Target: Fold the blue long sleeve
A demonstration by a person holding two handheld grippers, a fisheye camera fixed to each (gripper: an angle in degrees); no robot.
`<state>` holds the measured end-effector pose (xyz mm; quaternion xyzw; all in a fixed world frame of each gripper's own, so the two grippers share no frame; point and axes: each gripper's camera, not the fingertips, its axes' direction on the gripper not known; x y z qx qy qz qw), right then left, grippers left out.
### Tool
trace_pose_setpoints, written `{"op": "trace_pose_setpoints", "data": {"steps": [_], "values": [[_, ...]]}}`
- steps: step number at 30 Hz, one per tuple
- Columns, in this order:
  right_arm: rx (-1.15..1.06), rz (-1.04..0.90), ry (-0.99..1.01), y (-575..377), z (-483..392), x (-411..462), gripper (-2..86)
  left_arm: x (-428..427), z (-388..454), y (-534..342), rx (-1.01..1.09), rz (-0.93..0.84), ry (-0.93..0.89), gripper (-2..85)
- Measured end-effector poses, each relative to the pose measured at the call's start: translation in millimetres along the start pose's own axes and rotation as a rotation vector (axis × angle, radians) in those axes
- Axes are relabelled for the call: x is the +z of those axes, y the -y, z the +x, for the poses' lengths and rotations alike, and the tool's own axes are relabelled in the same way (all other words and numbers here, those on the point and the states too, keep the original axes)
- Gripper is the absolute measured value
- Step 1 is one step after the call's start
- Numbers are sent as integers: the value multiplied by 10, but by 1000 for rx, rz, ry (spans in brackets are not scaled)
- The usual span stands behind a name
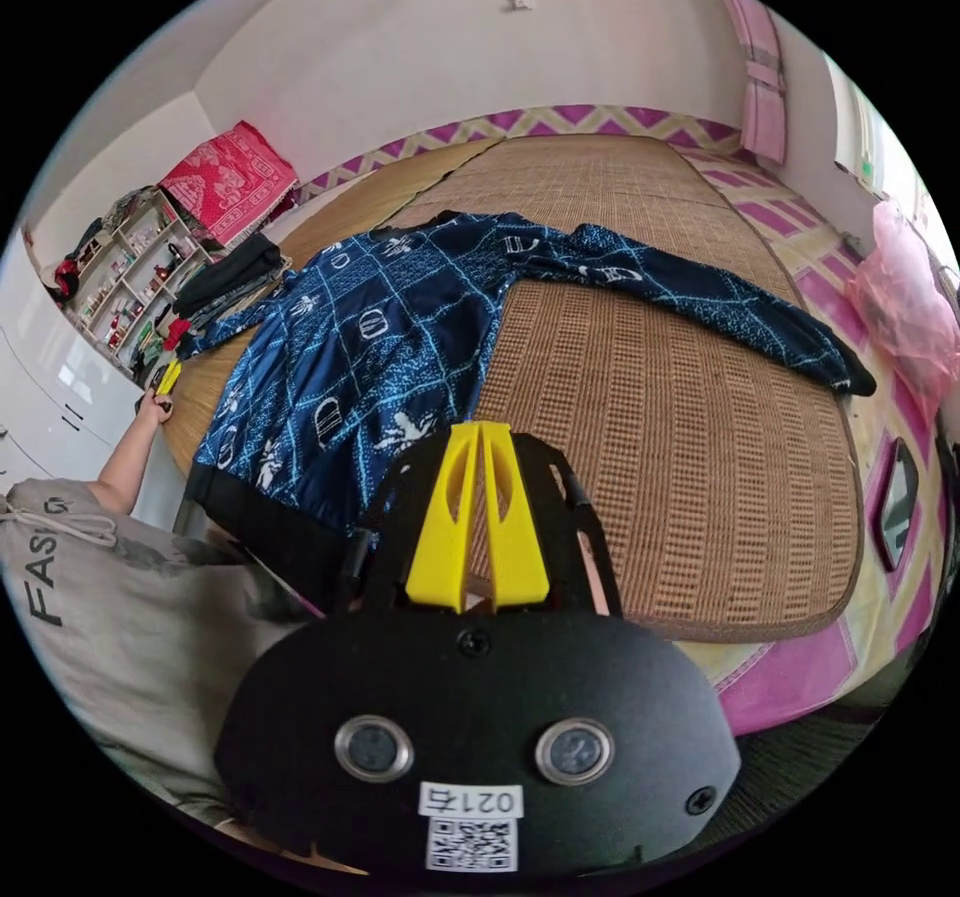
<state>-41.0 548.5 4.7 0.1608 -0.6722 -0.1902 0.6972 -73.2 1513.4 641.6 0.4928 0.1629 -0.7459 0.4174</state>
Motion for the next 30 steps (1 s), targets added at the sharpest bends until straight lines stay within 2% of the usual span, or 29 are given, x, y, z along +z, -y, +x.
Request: {"op": "trace_pose_setpoints", "data": {"steps": [4,6,8,13,15,17,19,21,23,26,30], "values": [[0,-6,51,-76,-181,-71,129,-254,138,35,174,-27,167,84],[-21,-17,52,-60,-312,-91,133,-73,340,120,321,-117,283,100],[-40,-25,52,-28,-447,-114,136,104,404,192,378,-154,362,109],[-71,-42,45,62,-813,-162,145,666,223,483,427,-238,531,127],[-90,-64,19,79,-939,-159,148,1042,83,581,488,-346,657,126],[-108,-83,5,92,-1052,-157,150,1264,-12,585,529,-439,671,90],[-128,-106,1,114,-1175,-149,152,1290,-25,574,541,-437,672,5],[-131,-114,17,141,-1237,-146,154,1116,-49,597,516,-332,644,-5],[-127,-110,63,179,-1274,-154,155,1011,-105,642,501,-302,665,-8],[-126,-105,109,257,-1330,-147,157,1067,-211,667,501,-354,743,-9],[-152,-116,88,322,-1437,-116,159,1176,-354,704,389,-372,722,-5]]}}
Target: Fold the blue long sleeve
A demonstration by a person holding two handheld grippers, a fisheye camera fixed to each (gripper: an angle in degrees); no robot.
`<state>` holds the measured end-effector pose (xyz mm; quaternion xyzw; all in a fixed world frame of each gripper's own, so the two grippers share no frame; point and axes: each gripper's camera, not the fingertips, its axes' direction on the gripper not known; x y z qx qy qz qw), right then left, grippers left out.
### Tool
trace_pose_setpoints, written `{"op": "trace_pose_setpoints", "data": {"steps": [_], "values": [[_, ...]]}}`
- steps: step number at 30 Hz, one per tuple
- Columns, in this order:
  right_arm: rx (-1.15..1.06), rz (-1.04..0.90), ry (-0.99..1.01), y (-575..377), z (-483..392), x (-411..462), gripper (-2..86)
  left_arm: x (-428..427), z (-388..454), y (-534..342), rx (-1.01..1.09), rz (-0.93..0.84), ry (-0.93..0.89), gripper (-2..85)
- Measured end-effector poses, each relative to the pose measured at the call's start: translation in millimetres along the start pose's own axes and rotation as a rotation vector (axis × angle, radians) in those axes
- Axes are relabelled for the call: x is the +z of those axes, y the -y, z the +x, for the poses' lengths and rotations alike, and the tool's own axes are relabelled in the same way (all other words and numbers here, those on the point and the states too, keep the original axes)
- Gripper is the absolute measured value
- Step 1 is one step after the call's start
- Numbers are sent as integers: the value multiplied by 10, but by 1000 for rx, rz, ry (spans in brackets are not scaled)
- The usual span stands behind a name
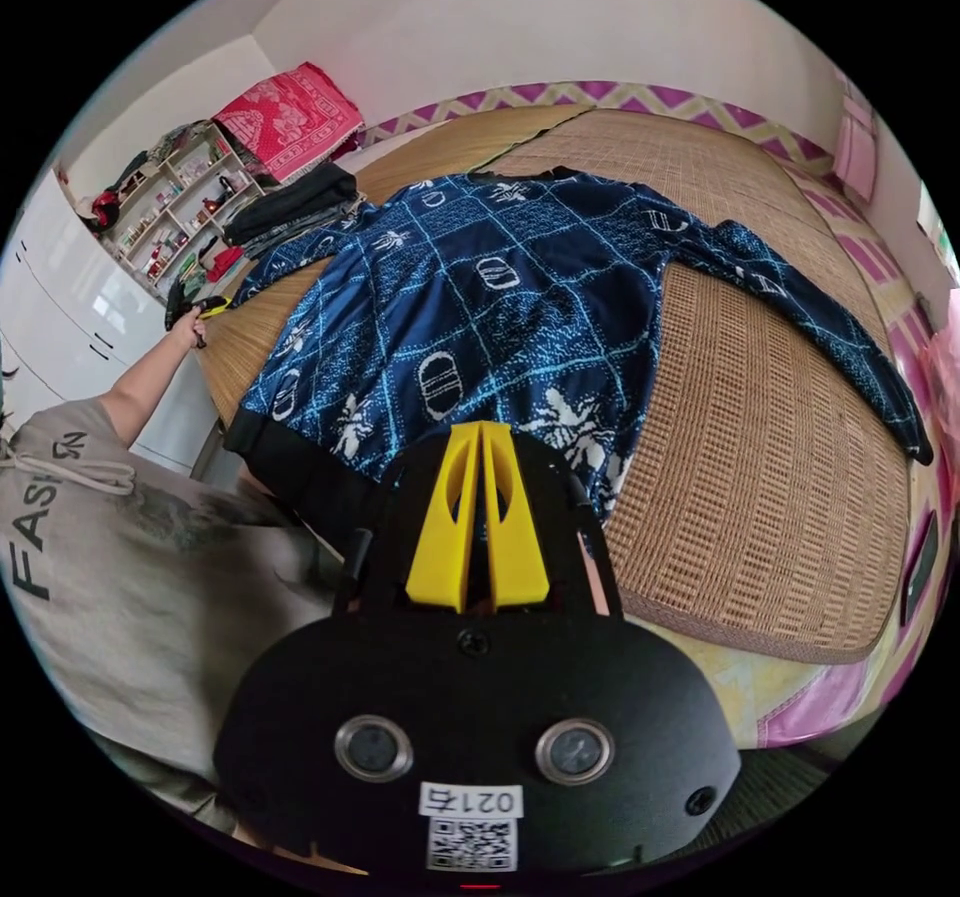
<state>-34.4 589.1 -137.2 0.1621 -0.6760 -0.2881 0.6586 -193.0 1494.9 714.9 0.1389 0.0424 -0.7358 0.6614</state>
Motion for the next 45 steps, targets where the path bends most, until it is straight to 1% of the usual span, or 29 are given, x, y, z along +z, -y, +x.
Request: {"op": "trace_pose_setpoints", "data": {"steps": [2,4,5,7,10,11,13,15,16,19,20,22,23,25,28,29,30,31,33,34,36,37,39,40,42,43,45], "values": [[-9,2,1,6,-36,-7,160,-50,30,17,-29,35,16,4],[-10,1,9,-8,-58,-14,161,-140,128,75,6,80,18,27],[-8,2,9,-15,-60,-16,161,-169,202,141,40,94,-6,55],[3,1,16,-44,-59,-11,161,-112,330,276,95,65,-50,76],[14,-8,9,-79,-66,10,162,114,552,511,141,-33,-55,96],[14,-10,6,-85,-71,13,162,175,626,588,144,-59,-43,101],[9,-20,-7,-111,-104,20,162,229,686,700,130,-85,-75,110],[5,-20,-13,-132,-124,16,162,264,744,820,110,-114,-157,115],[4,-19,-11,-145,-126,16,162,261,764,840,107,-114,-167,116],[13,-12,-4,-169,-84,28,162,267,893,939,85,-128,-178,107],[17,-10,-2,-173,-68,33,162,274,944,980,71,-121,-180,92],[32,-1,18,-188,7,58,162,303,1006,1051,29,-112,-199,48],[35,3,21,-195,27,63,162,338,1061,1096,3,-118,-199,6],[52,15,14,-245,120,67,161,289,1158,1137,-42,-55,-235,-3],[75,35,-20,-393,245,-10,160,-100,1508,1185,-82,126,-301,-8],[78,42,-26,-433,271,-33,160,-341,1800,1228,-52,199,-337,-9],[86,52,-35,-522,332,-72,160,-626,2220,1297,21,263,-359,-9],[93,59,-40,-615,399,-99,159,-776,2467,1335,73,293,-372,-9],[102,65,-41,-750,505,-118,158,-1375,3719,1531,274,359,-403,-10],[110,71,-35,-836,580,-122,158,-1510,4073,1580,319,369,-415,-10],[115,80,-24,-954,685,-121,157,-1905,5571,1778,466,368,-453,-10],[112,88,-17,-1034,751,-119,156,-1971,5976,1821,507,363,-461,-10],[109,106,-14,-1163,850,-119,155,-2103,7648,1935,664,341,-452,-10],[110,119,-9,-1256,922,-116,154,-2099,8068,1951,703,332,-446,-10],[116,139,6,-1407,1039,-108,152,-1956,9680,1970,833,276,-421,-10],[123,156,26,-1519,1126,-98,151,-1887,10059,1961,857,257,-426,-10],[132,172,80,-1690,1258,-67,149,-1499,11495,1824,956,175,-445,-10]]}}
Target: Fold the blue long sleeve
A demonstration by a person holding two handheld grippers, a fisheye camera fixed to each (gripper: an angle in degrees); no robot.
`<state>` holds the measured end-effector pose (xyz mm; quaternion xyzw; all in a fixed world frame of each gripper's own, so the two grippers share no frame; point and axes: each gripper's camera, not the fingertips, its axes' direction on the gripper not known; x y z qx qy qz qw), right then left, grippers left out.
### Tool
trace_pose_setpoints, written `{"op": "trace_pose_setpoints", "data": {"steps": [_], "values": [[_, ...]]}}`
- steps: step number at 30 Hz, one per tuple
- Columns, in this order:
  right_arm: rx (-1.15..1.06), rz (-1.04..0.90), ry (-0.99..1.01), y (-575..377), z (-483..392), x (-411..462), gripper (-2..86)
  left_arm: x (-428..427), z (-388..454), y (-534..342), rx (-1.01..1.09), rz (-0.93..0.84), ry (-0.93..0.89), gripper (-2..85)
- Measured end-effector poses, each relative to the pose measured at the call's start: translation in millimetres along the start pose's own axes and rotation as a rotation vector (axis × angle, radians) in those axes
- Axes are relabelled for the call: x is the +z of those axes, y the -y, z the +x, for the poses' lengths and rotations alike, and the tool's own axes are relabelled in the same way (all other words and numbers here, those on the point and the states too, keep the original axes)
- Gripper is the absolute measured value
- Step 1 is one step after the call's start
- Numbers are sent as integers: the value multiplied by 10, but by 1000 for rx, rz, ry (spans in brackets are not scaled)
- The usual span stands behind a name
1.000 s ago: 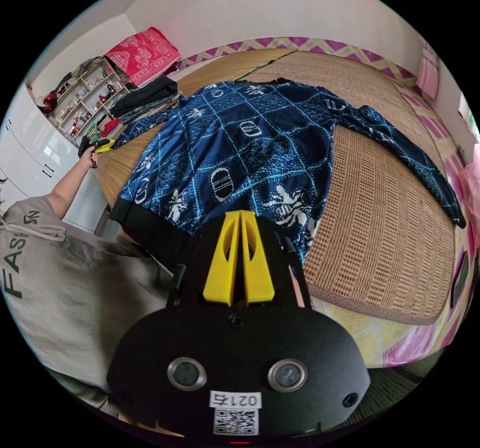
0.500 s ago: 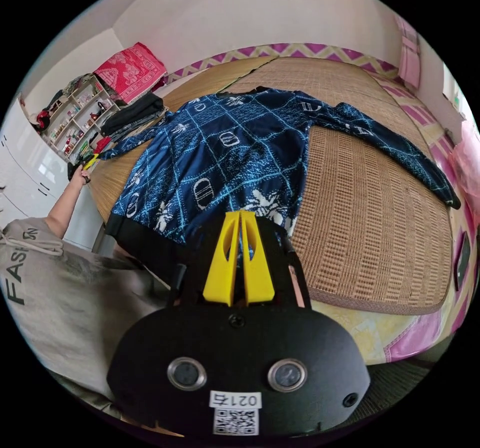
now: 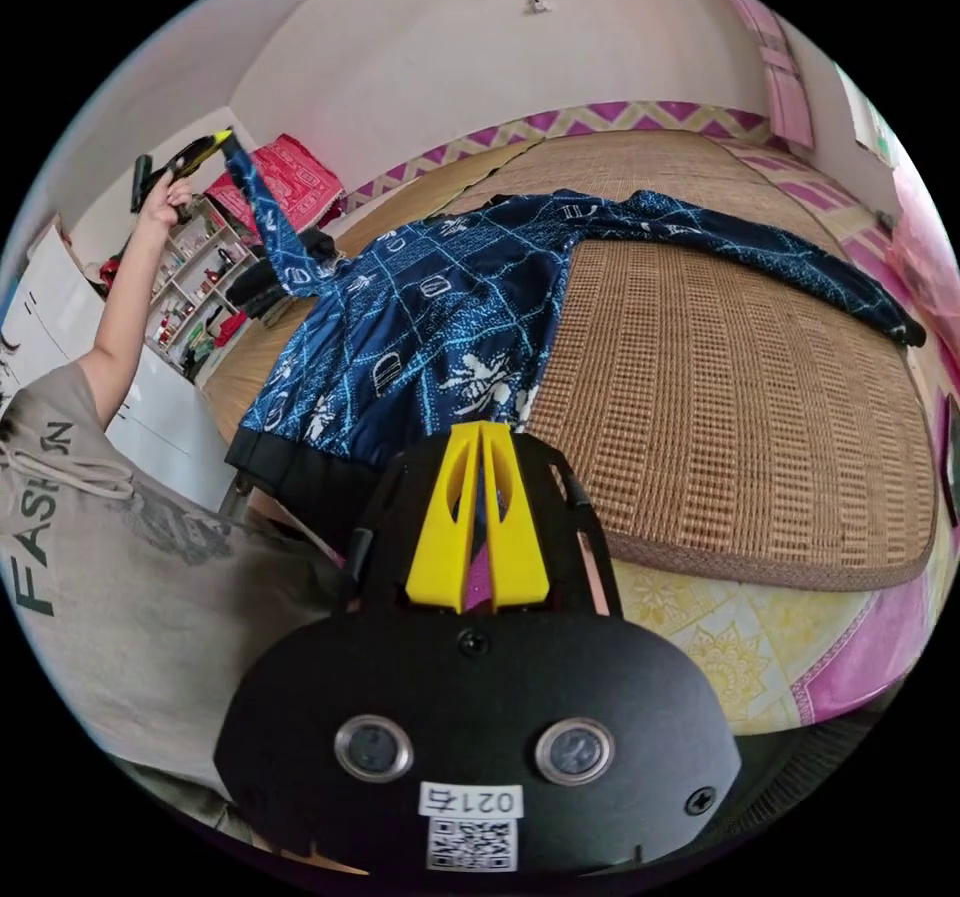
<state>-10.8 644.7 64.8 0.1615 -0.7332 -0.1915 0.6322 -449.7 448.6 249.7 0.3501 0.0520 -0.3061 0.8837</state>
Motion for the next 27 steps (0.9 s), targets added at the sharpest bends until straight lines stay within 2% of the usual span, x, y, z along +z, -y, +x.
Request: {"op": "trace_pose_setpoints", "data": {"steps": [4,6,7,9,12,15,19,21,23,27], "values": [[19,-1,41,-353,328,-37,144,1643,1076,797,142,-143,4,-10],[27,-4,31,-496,463,-68,141,2804,1645,1019,206,-243,-21,-9],[39,2,36,-590,560,-94,139,3101,1767,1045,215,-271,-30,-9],[53,13,63,-725,706,-135,136,4250,2213,1050,251,-378,-93,-8],[85,37,88,-939,949,-198,129,5441,2680,944,313,-508,-54,-3],[116,63,93,-1099,1183,-257,121,6254,2908,844,335,-605,-113,36],[162,153,96,-1083,1587,-491,106,6613,2757,959,211,-640,-354,114],[171,212,100,-964,1804,-636,99,6336,2383,1167,98,-471,-491,107],[220,279,83,-796,2101,-779,91,6005,2036,1297,31,-352,-536,85],[513,421,-23,-420,3082,-1053,70,5230,1464,1392,43,-308,-458,51]]}}
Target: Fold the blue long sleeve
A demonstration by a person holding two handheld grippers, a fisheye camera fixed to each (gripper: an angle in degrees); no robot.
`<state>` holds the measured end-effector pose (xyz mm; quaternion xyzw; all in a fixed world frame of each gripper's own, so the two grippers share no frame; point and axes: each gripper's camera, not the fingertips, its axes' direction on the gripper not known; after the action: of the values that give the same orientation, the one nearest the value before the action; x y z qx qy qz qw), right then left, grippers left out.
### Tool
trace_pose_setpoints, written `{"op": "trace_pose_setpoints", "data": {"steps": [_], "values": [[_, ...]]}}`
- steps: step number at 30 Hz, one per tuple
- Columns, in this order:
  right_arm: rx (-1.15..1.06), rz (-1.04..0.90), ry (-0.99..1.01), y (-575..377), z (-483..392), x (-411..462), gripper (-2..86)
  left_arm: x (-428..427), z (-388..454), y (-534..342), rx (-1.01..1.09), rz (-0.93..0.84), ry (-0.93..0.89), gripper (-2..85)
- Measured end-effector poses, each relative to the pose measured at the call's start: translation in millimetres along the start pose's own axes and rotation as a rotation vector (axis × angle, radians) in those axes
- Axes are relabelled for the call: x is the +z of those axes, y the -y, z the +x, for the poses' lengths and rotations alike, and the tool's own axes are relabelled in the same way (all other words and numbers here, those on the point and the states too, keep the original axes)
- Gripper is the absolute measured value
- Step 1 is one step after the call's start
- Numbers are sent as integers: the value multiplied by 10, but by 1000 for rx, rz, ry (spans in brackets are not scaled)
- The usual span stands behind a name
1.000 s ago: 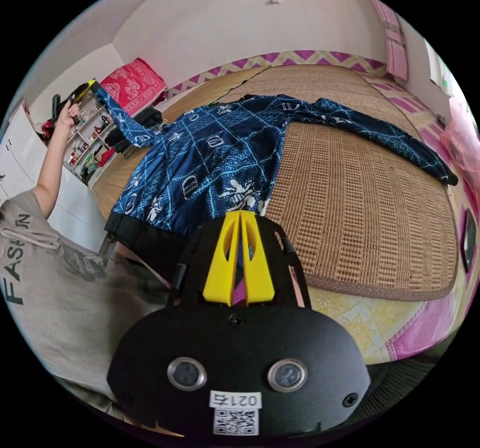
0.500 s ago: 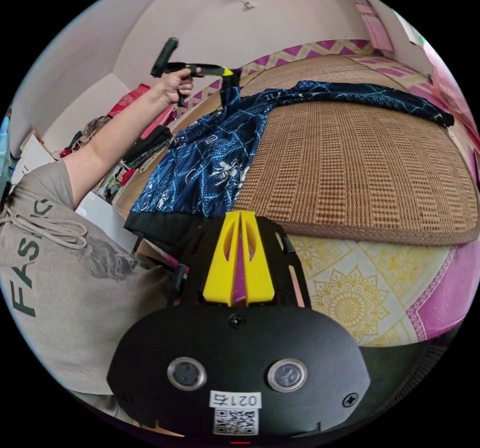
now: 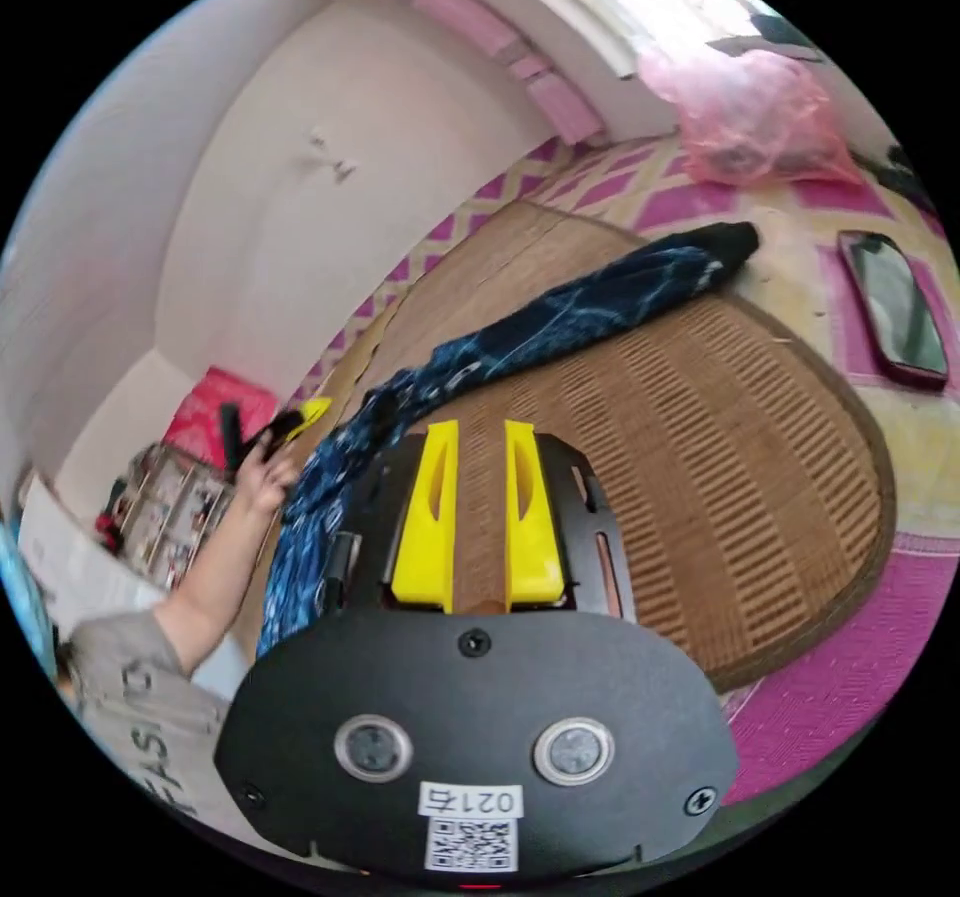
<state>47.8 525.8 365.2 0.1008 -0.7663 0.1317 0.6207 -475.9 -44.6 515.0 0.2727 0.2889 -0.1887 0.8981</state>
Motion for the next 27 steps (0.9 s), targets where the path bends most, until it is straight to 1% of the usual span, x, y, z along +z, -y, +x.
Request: {"op": "trace_pose_setpoints", "data": {"steps": [1,3,4,6,7,10,14,18,20,22,23,25,26,27], "values": [[85,44,-64,218,227,15,81,-138,-4,-59,5,5,17,47],[218,94,-105,493,587,34,93,-651,-21,-334,11,2,69,25],[296,127,-148,634,780,40,99,-764,-26,-408,12,0,74,20],[405,151,-163,792,1025,66,106,-1212,-61,-740,8,-10,71,3],[483,167,-136,858,1166,85,108,-1315,-73,-822,4,-13,75,-1],[616,209,-134,999,1377,140,91,-1807,-119,-1164,-12,-24,110,-8],[705,260,-109,1177,1480,224,58,-2412,-105,-1511,-11,-19,155,-10],[738,262,-39,1411,1361,380,10,-2954,-121,-1830,-56,23,126,-10],[655,277,-36,1560,1026,359,0,-3189,-138,-1981,-80,50,108,-10],[421,276,-88,1859,142,294,-4,-3419,-135,-2140,-90,69,105,-10],[348,270,-96,1930,-139,290,-5,-3565,-116,-2248,-88,76,117,-10],[71,239,-94,2107,-1392,338,-6,-3774,-83,-2414,-83,87,134,-10],[-2,231,-88,2124,-1746,365,-6,-3909,-60,-2527,-81,92,141,-10],[-145,215,-72,2122,-2476,439,-6,-4041,-41,-2642,-82,98,142,-10]]}}
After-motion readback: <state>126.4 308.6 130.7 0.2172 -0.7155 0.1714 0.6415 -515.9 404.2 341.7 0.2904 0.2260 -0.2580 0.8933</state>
